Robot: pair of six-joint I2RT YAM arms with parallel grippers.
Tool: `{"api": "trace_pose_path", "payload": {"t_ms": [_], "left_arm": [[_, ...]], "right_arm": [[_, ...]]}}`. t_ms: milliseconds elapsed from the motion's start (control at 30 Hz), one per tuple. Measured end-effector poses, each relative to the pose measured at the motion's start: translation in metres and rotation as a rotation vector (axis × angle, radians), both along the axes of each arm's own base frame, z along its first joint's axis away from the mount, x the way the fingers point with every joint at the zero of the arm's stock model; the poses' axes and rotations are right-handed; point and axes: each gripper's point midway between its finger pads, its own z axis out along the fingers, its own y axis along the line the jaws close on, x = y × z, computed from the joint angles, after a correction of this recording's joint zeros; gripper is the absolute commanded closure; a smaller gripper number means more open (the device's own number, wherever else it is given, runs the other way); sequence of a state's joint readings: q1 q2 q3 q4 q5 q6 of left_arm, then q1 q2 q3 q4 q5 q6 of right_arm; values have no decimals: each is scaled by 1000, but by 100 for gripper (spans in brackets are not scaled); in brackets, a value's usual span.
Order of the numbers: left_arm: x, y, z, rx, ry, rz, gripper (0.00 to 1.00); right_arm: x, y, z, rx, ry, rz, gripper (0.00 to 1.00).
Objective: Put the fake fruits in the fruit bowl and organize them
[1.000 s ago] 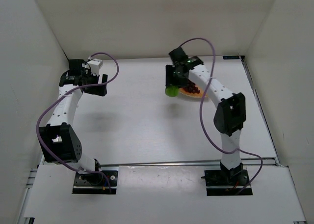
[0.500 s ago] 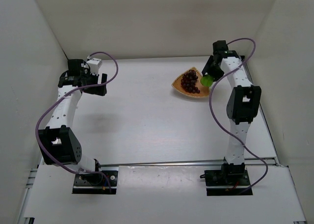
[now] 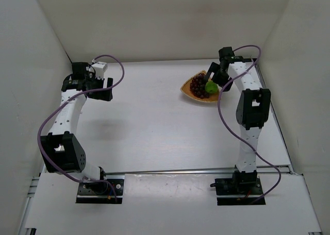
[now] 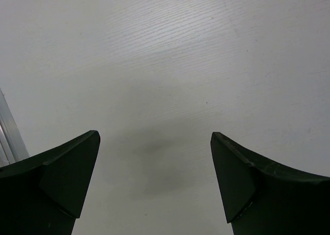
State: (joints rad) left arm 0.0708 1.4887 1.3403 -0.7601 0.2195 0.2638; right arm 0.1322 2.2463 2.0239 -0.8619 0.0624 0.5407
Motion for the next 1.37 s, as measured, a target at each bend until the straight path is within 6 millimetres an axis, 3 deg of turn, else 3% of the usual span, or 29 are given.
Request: {"api": "trace_pose_path", "payload": {"t_ms": [100, 167, 233, 333, 400, 467, 533, 700, 800, 1100, 1367], "left_arm": [[0, 3, 1, 14, 2, 15, 1], [0, 8, 2, 33, 2, 40, 1], [0, 15, 3, 53, 4, 79, 1], [1, 30, 8, 95, 1, 169, 1], [0, 42, 12, 112, -5, 226, 1], [-4, 56, 16, 122, -9, 285, 1], [-9, 70, 23, 131, -23, 340, 1], [-29, 95, 52, 144, -100, 449, 1], [-41, 102, 65, 143, -140, 491, 1], [-55, 103, 48, 125, -94, 539, 1], [-56, 102, 48, 114, -93, 549, 1]], "right_arm": [[-11, -5, 30, -11, -46, 10, 0], [-20, -10, 67, -25, -118, 11, 0], [-37, -23, 116, -36, -219, -2, 0], [-76, -64, 178, -48, -369, -88, 0], [-105, -101, 194, -67, -418, -181, 0], [-134, -137, 185, -91, -407, -295, 0], [-157, -158, 157, -96, -353, -374, 0], [-218, -181, 46, 10, -47, -520, 0], [-240, -184, 15, 54, 62, -580, 0], [-229, -178, 17, 95, 28, -555, 0], [-225, -179, 19, 97, 19, -552, 0]]}}
